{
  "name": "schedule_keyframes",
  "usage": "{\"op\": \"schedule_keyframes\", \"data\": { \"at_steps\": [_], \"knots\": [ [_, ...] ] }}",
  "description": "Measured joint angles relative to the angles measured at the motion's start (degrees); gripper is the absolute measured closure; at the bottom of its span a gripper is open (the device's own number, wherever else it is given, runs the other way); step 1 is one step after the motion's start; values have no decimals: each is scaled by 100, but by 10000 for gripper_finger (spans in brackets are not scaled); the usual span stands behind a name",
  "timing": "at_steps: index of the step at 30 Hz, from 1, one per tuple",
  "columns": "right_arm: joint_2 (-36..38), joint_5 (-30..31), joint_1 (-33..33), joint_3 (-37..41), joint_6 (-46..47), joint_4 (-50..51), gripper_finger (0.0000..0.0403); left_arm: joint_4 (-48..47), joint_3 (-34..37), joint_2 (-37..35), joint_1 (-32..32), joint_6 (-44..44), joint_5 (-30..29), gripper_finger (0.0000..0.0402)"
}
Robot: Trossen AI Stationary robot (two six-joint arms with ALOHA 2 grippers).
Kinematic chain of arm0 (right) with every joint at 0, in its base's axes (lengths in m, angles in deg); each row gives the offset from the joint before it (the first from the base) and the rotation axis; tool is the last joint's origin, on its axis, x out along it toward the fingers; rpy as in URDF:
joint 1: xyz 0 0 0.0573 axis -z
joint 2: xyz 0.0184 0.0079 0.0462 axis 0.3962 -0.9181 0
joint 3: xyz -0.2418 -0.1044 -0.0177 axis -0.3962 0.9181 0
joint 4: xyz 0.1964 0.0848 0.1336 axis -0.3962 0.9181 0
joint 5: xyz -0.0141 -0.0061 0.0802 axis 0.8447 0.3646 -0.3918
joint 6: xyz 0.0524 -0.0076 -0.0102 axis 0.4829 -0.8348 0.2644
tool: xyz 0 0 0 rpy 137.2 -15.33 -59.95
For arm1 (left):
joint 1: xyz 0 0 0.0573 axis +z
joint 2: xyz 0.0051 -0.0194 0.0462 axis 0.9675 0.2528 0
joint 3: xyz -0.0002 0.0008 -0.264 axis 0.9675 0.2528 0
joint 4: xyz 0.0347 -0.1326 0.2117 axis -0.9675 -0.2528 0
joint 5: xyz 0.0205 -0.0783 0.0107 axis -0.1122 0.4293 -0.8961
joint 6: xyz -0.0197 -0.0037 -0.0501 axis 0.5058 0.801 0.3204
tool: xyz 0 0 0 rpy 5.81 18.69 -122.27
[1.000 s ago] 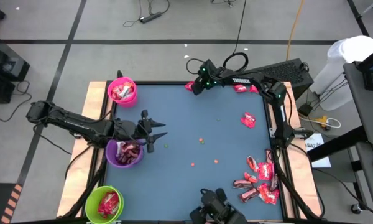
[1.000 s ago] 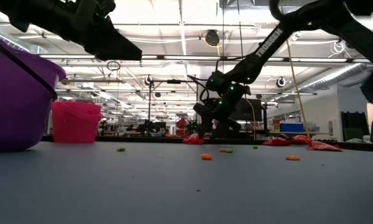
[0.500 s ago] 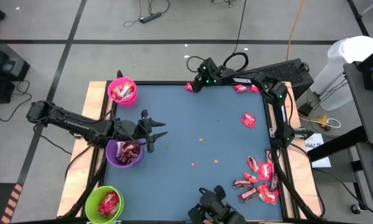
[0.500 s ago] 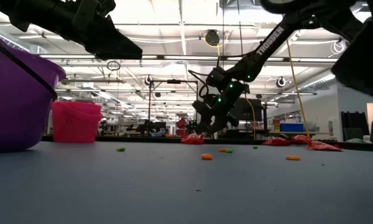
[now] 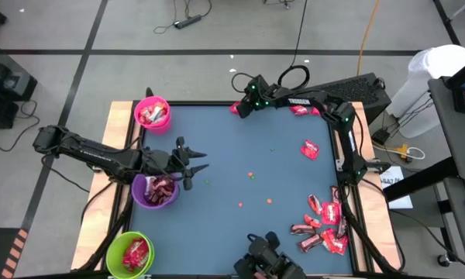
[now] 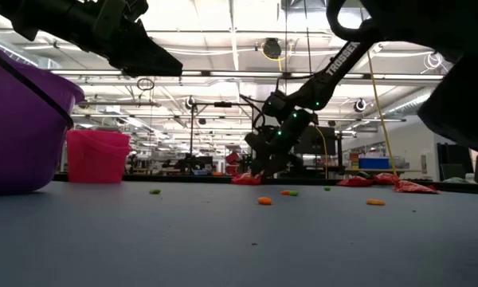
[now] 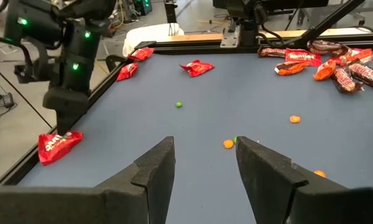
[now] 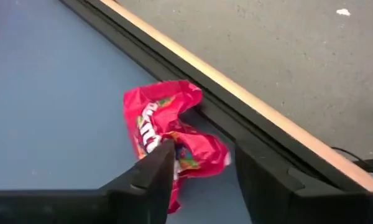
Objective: Organize candy in baskets
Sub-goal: Put the red candy into the green bucket
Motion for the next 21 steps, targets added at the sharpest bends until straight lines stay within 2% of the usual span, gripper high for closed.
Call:
{"op": "schedule_keyframes", "data": {
  "at_steps": [5,11,18,21],
  "knots": [
    [19,-154,11,0,-98,-37,295,-7,0,0,1,0,2,224],
    [17,-149,-17,0,-404,-41,389,-9,-1,0,1,0,2,224],
    [246,-105,-327,0,-901,187,400,0,-2,0,-1,-55,-81,224],
    [596,242,-627,0,-1129,458,400,9,-7,0,-1,-24,-298,224]
  ]
}}
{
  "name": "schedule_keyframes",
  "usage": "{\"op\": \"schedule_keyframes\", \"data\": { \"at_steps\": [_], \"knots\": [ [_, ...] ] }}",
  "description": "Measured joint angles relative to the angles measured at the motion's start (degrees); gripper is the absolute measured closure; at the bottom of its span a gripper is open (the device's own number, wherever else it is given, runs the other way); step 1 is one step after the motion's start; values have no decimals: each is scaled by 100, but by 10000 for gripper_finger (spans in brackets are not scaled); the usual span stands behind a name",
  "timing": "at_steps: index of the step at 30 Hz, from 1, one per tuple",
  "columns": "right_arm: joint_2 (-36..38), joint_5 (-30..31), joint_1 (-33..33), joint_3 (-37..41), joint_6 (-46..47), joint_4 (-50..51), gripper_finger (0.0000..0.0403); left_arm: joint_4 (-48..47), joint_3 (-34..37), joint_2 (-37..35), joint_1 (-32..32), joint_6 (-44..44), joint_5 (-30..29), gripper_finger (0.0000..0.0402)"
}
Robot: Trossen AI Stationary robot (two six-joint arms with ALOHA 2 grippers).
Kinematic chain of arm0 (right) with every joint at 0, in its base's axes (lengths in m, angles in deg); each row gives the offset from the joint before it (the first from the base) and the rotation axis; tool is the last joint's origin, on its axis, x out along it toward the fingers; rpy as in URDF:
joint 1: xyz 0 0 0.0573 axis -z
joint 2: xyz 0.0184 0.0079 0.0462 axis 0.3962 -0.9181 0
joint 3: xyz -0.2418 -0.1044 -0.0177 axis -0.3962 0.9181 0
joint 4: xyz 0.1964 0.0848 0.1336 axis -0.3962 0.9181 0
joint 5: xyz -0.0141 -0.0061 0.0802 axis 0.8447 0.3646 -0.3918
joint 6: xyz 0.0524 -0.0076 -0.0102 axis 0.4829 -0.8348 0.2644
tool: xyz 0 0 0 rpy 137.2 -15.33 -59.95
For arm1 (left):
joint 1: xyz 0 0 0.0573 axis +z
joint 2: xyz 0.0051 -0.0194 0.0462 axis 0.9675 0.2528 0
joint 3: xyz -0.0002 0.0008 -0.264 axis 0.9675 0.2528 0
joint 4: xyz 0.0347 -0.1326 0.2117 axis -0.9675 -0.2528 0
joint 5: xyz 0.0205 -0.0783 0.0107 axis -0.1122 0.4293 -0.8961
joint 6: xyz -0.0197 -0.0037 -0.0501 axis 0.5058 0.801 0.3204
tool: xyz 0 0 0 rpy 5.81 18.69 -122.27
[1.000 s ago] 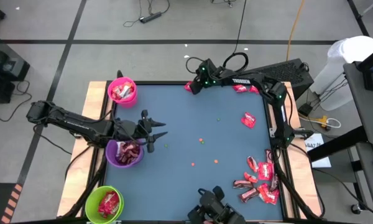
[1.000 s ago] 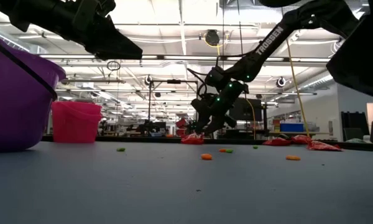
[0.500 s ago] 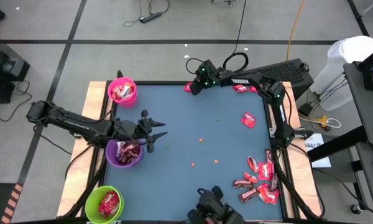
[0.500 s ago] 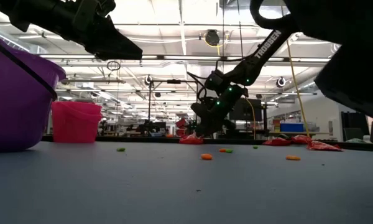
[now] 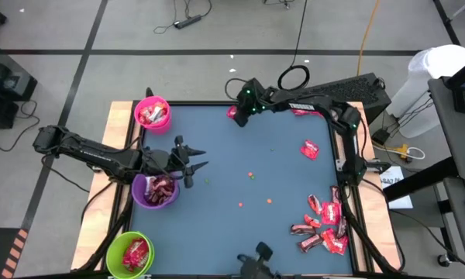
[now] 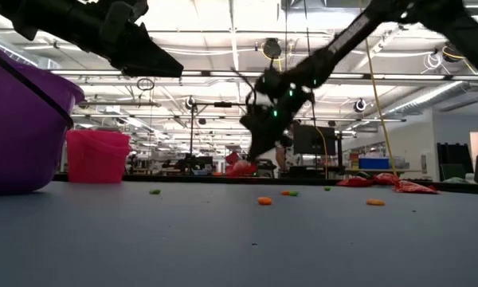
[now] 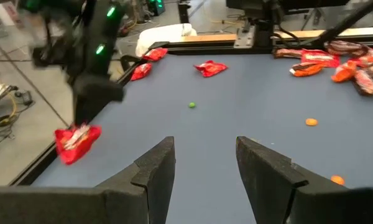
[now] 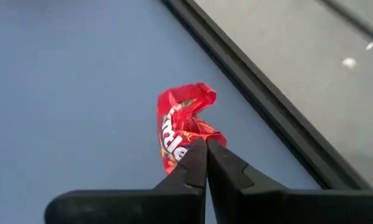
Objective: Organize candy in baskets
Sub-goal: Put the red candy into the green bucket
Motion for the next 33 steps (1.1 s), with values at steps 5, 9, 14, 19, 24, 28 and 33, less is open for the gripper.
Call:
{"op": "schedule_keyframes", "data": {
  "at_steps": [5,9,14,19,24,28,33],
  "knots": [
    [832,537,-636,6,-385,508,402,-2,0,0,2,22,-30,224],
    [1556,802,-1296,397,-654,220,402,0,0,0,2,31,-29,224],
    [2435,984,-2116,1517,-751,-738,403,-4,0,0,1,29,-28,224],
    [2945,959,-2805,2672,-633,-2236,403,121,0,0,2,33,9,224],
    [3042,986,-3180,3139,-634,-3213,403,335,0,2,11,257,592,222],
    [3003,990,-3270,3161,-680,-3445,403,337,-4,171,43,702,615,203],
    [3003,1001,-3337,3154,-808,-3698,403,988,-2,631,37,937,700,162]
  ]
}}
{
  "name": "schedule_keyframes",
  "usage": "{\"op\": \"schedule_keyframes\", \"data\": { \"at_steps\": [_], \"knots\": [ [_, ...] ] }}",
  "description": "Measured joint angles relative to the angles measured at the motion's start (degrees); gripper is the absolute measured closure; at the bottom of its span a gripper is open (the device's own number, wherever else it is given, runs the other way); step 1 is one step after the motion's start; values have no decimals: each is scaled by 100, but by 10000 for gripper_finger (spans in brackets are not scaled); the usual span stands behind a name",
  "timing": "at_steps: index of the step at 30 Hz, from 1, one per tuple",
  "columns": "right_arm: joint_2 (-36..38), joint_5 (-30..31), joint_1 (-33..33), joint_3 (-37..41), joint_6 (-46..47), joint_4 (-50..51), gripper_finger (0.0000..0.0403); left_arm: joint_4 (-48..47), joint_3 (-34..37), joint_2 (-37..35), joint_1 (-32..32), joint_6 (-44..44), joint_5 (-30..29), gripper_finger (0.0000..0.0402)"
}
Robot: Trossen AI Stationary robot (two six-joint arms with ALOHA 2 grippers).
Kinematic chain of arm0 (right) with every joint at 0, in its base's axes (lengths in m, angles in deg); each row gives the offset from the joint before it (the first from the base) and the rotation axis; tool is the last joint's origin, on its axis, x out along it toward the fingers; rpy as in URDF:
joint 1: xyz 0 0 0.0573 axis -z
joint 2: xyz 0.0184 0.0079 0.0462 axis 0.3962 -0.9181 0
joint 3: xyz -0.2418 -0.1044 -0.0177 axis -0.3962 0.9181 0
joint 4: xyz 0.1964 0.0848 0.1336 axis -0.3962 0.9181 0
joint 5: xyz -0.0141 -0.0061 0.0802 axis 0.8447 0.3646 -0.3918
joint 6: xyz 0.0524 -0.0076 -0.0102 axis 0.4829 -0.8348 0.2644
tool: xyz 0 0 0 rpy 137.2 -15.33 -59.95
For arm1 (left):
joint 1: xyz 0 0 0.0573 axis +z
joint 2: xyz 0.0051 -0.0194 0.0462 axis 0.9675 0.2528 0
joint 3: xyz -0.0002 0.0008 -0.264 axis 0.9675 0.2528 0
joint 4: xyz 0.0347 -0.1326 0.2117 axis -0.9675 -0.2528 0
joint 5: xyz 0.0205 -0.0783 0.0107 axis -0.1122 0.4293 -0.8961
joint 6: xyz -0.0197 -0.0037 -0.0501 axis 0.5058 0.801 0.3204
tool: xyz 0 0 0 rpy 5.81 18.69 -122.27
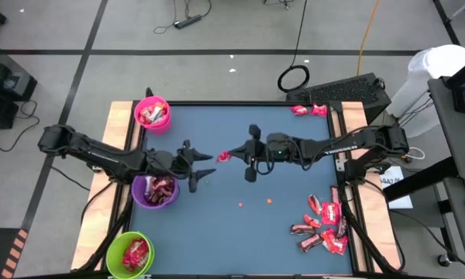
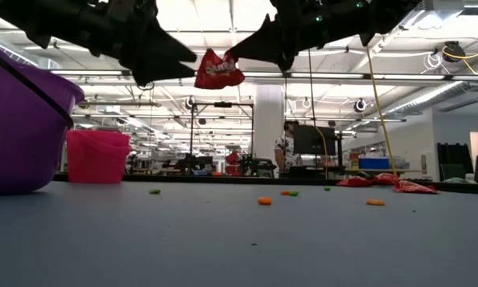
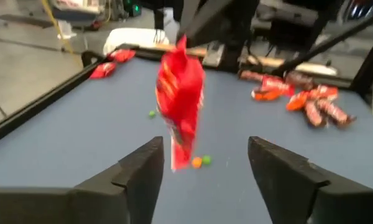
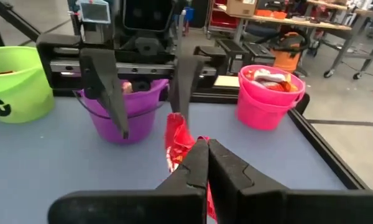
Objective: Organize candy in baskets
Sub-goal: Put the red candy into the green bucket
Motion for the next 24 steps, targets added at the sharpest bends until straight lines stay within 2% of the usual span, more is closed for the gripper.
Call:
{"op": "schedule_keyframes", "data": {
  "at_steps": [4,9,16,20,24],
  "knots": [
    [-2,-18,-3,0,-6,-14,403,589,0,316,0,3,0,146],
    [-2,-28,-44,0,37,-85,403,1197,-2,667,102,-4,-194,143],
    [-2,-44,-183,-2,54,-182,403,1248,-331,1075,262,-72,-212,146],
    [-2,-40,-298,-2,54,-191,403,1224,-438,1133,247,-334,-211,184],
    [-2,-18,-430,-4,128,-218,397,1221,-468,1130,205,-511,-88,265]
  ]
}}
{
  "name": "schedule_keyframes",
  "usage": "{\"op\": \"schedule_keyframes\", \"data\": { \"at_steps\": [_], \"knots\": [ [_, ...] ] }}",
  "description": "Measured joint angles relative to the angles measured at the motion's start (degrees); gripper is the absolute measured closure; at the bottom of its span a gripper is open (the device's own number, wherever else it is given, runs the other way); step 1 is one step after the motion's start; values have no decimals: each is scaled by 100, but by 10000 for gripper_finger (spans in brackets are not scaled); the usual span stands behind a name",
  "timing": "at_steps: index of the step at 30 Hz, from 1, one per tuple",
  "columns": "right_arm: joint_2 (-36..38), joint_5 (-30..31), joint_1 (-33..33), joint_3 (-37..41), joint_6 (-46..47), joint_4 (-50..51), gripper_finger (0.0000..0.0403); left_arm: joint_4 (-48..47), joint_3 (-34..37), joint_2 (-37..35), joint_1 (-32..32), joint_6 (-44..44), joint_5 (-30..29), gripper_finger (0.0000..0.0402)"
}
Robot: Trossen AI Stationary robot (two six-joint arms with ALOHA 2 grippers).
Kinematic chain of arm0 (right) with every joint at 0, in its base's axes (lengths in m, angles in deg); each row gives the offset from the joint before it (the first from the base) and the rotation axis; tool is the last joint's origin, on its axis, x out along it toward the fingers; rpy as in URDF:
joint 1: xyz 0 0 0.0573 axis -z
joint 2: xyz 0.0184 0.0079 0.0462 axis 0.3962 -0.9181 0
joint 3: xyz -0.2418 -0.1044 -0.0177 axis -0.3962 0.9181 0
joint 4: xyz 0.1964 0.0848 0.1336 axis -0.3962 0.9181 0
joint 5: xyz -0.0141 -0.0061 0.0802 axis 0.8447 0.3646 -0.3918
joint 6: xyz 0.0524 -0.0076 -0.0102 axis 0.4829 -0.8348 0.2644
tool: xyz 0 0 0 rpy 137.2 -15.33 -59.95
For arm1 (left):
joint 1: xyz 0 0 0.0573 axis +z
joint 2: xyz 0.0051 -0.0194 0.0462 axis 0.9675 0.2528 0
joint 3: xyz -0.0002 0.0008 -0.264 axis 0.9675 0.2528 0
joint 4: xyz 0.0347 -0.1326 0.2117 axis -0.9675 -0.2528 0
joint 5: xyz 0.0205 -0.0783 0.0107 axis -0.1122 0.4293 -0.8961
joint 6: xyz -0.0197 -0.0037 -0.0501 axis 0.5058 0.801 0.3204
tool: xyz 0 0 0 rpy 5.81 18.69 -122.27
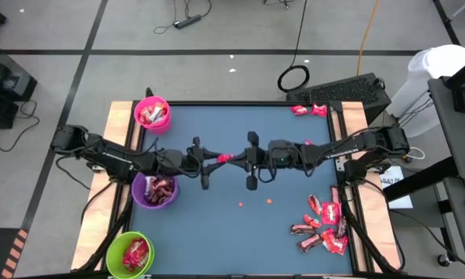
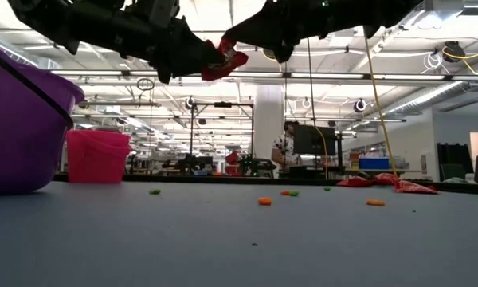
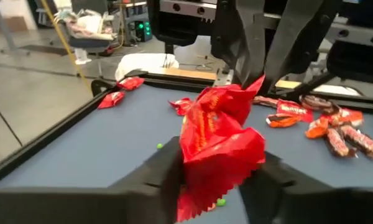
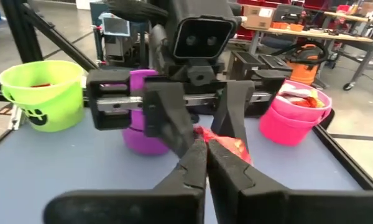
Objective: Organize candy in baskets
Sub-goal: Put the red candy into the green bucket
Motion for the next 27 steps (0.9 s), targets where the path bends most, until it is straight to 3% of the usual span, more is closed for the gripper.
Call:
{"op": "schedule_keyframes", "data": {
  "at_steps": [5,7,17,23,27],
  "knots": [
    [121,-9,-156,-44,33,219,350,-68,-7,-5,-184,-438,19,368],
    [335,-7,-223,-44,-37,606,327,-383,-58,-63,-312,-526,146,386],
    [1037,-28,-467,-42,92,2984,236,-4182,-1571,-352,-1338,-340,-23,355],
    [637,-26,-473,153,166,2991,227,-6077,-2519,-354,-1965,763,199,353],
    [275,-26,-473,192,-15,2569,229,-7138,-2990,-356,-2466,2095,446,353]
  ]
}}
